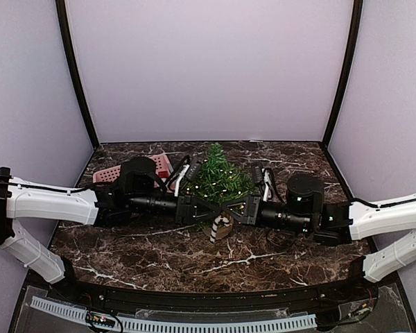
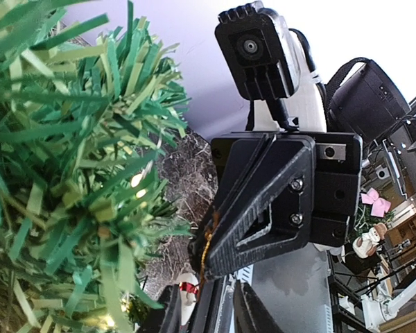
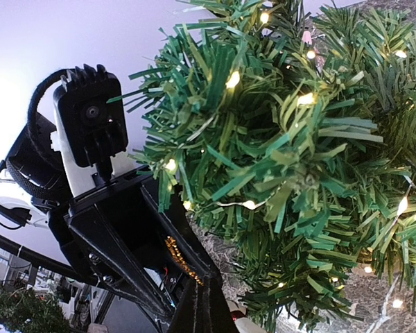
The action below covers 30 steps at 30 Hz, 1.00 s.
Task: Decorate the small christmas tree
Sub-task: Hang the ornament cane on the branch.
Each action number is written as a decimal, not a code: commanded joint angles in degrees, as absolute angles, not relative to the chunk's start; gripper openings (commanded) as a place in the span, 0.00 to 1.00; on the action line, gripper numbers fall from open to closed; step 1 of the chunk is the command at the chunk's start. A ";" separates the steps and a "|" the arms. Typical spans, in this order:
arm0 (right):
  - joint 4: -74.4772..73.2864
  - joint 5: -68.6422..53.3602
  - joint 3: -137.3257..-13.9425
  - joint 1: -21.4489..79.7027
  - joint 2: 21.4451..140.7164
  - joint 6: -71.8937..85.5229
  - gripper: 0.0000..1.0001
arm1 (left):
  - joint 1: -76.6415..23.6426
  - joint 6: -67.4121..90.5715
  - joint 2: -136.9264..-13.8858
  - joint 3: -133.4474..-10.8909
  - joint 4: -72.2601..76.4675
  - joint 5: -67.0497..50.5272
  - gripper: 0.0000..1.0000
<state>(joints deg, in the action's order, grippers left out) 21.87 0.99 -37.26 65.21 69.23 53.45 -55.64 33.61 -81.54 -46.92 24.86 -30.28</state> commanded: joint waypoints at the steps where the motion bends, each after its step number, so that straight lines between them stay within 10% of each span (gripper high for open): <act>1: 24.77 0.36 -37.53 64.95 69.35 52.91 0.00 | -55.82 33.73 -82.45 -48.77 27.32 -31.78 0.26; 8: 24.87 0.61 -37.18 64.95 68.84 52.95 0.00 | -55.85 33.41 -83.13 -49.52 26.00 -30.89 0.25; 17: 24.73 1.03 -36.83 64.86 68.62 53.08 0.00 | -55.90 33.87 -82.99 -49.13 26.01 -30.56 0.00; 30: 23.55 0.38 -38.22 64.85 70.17 52.82 0.00 | -55.81 35.33 -76.96 -44.97 22.34 -22.67 0.00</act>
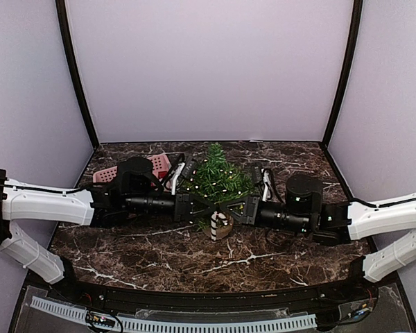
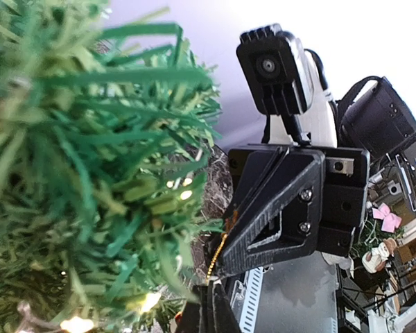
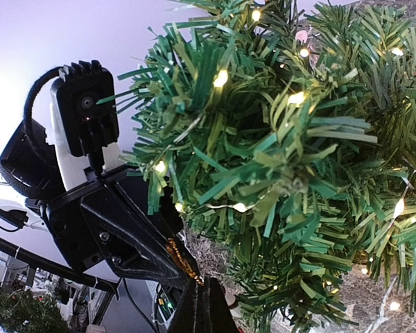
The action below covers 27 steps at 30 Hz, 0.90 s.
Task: Decorate the small christmas tree
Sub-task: Hang the ornament cane on the branch.
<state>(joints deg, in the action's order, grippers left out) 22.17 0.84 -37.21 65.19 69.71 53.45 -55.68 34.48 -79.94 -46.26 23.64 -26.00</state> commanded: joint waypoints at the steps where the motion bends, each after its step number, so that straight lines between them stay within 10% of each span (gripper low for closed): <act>1: 23.34 0.54 -38.30 64.78 70.20 52.82 0.00 | -55.81 35.57 -76.84 -44.82 22.29 -22.36 0.00; 27: 19.69 6.85 -40.66 64.08 70.51 53.76 0.00 | -55.20 41.13 -79.73 -46.59 25.80 -20.19 0.00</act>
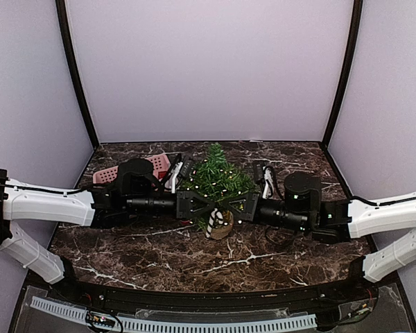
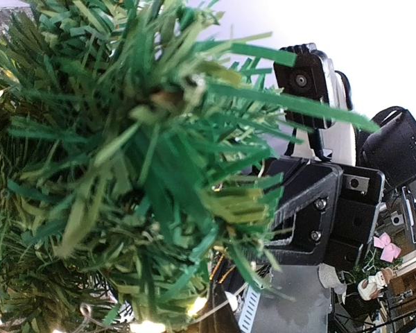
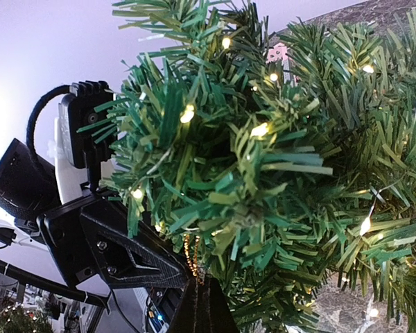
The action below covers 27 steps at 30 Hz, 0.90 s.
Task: Decorate the small christmas tree
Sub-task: Hang the ornament cane on the branch.
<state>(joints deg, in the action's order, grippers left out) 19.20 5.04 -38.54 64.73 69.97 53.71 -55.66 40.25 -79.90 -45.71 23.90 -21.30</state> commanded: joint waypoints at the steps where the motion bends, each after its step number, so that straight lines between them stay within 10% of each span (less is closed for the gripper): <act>1: 19.62 6.85 -40.69 64.00 70.69 53.79 0.00 | -55.17 41.31 -79.72 -46.52 25.95 -20.03 0.00; 27: 20.49 6.82 -42.09 63.15 73.66 54.81 0.00 | -54.54 47.82 -81.00 -44.25 29.91 -17.93 0.00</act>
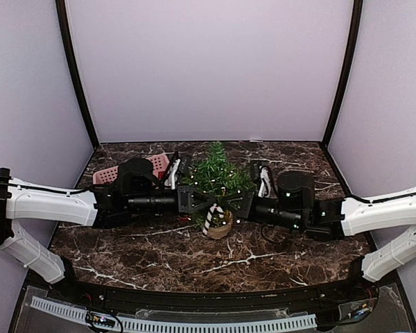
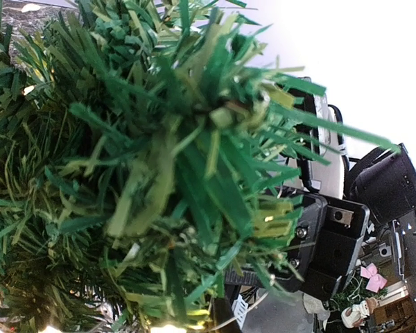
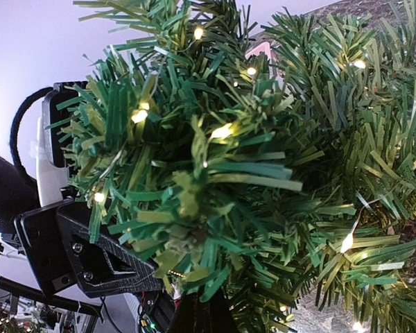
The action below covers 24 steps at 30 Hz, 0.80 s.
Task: Decorate the small christmas tree
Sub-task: Hang the ornament cane on the branch.
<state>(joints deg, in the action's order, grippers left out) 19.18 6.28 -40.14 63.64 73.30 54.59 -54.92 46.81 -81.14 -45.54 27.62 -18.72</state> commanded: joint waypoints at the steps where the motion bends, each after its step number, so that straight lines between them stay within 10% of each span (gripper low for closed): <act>1: 20.82 6.71 -42.10 63.14 73.64 54.70 0.00 | -54.50 47.84 -80.76 -44.22 29.94 -17.89 0.00; 24: 24.77 5.44 -42.29 63.17 74.97 54.19 0.00 | -54.49 50.29 -79.42 -41.41 34.60 -16.67 0.00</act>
